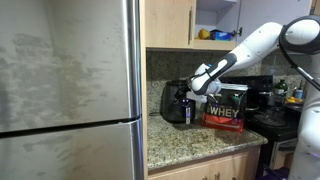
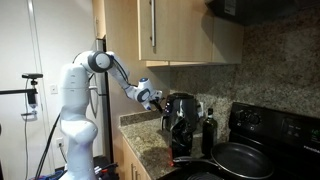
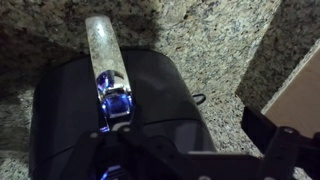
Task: Turn off the air fryer
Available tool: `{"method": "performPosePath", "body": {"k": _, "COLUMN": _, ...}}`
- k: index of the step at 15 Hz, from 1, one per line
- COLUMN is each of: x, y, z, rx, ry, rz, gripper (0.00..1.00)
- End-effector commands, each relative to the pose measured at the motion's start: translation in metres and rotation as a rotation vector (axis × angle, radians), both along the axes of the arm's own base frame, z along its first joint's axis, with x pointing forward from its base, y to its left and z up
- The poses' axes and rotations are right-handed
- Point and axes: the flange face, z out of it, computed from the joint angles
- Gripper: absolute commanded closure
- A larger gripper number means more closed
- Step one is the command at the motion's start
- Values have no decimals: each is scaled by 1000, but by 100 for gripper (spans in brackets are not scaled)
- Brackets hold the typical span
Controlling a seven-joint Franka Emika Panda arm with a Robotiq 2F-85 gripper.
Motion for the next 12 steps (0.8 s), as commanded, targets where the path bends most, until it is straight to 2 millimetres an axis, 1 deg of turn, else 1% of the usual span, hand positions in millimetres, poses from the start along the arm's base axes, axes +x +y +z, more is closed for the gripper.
{"method": "performPosePath", "body": {"k": 1, "x": 9, "y": -2, "z": 9, "rx": 24, "ry": -35, "rz": -19, "gripper": 0}}
{"method": "performPosePath", "body": {"k": 3, "x": 16, "y": -13, "z": 16, "rx": 32, "ry": -50, "rz": -63, "gripper": 0}}
{"method": "performPosePath", "body": {"k": 4, "x": 6, "y": -5, "z": 11, "rx": 20, "ry": -35, "rz": -27, "gripper": 0}}
{"method": "performPosePath", "body": {"k": 6, "x": 11, "y": -11, "z": 16, "rx": 29, "ry": -43, "rz": -51, "gripper": 0}}
{"method": "performPosePath", "body": {"k": 8, "x": 11, "y": -13, "z": 16, "rx": 31, "ry": -43, "rz": -55, "gripper": 0}}
{"method": "performPosePath", "body": {"k": 10, "x": 14, "y": -3, "z": 19, "rx": 43, "ry": -54, "rz": -35, "gripper": 0}}
{"method": "performPosePath", "body": {"k": 12, "x": 16, "y": 14, "z": 22, "rx": 65, "ry": -64, "rz": -12, "gripper": 0}}
